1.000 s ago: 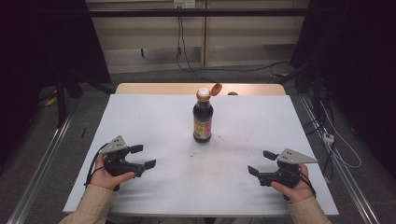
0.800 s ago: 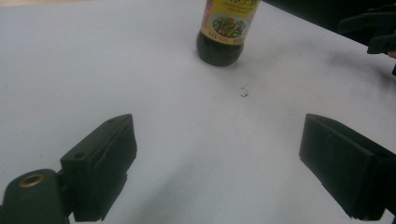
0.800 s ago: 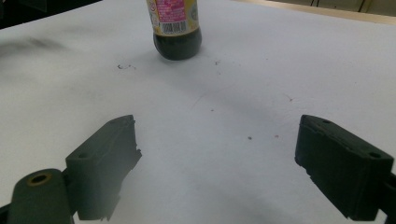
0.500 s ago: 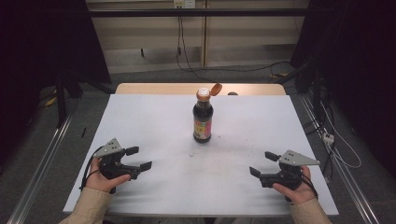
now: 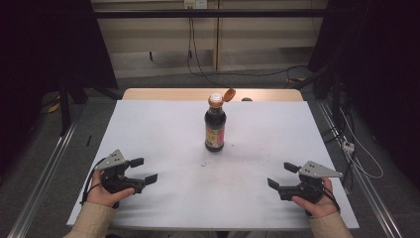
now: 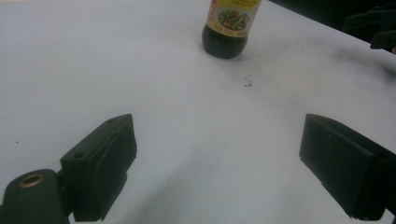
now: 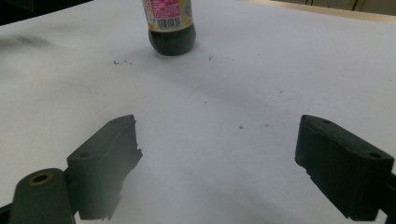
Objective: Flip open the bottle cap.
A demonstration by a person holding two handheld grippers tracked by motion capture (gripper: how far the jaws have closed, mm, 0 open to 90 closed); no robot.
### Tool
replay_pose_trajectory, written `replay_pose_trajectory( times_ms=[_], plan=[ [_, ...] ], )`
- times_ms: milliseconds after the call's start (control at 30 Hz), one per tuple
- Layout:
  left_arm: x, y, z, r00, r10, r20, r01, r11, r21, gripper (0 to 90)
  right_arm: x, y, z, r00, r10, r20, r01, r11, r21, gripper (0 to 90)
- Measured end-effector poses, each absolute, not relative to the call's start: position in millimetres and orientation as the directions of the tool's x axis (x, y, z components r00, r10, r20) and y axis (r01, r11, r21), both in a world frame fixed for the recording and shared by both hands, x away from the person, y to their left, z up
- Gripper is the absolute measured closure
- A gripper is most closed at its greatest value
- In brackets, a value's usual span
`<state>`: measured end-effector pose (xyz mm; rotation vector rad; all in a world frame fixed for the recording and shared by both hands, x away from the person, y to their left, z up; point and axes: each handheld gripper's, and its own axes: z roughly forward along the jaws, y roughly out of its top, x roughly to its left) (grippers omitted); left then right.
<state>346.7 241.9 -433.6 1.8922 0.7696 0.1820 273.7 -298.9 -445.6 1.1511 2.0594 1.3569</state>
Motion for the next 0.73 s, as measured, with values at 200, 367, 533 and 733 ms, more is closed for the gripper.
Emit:
replay_pose_trajectory(
  times_ms=[200,367,533,733],
  plan=[
    [344.4,245.8,-433.3,0.784,0.583,-0.214,0.425,-0.253,0.869,10.7,271.7,-300.4,-445.2,-0.568,0.817,0.096,0.407,0.177,0.896,12.4],
    [344.9,245.1,-433.1,0.783,0.585,-0.21,0.423,-0.255,0.869,10.8,271.2,-300.1,-445.5,-0.574,0.815,0.084,0.401,0.189,0.896,12.4],
    [346.9,244.2,-434.7,0.783,0.584,-0.214,0.427,-0.254,0.868,10.8,271.6,-301.9,-448.7,-0.566,0.82,0.086,0.407,0.187,0.894,12.4],
    [346.8,243.4,-435.9,0.781,0.586,-0.214,0.428,-0.254,0.868,10.8,271.8,-301.4,-447.5,-0.565,0.821,0.079,0.401,0.19,0.896,12.4]
  ],
)
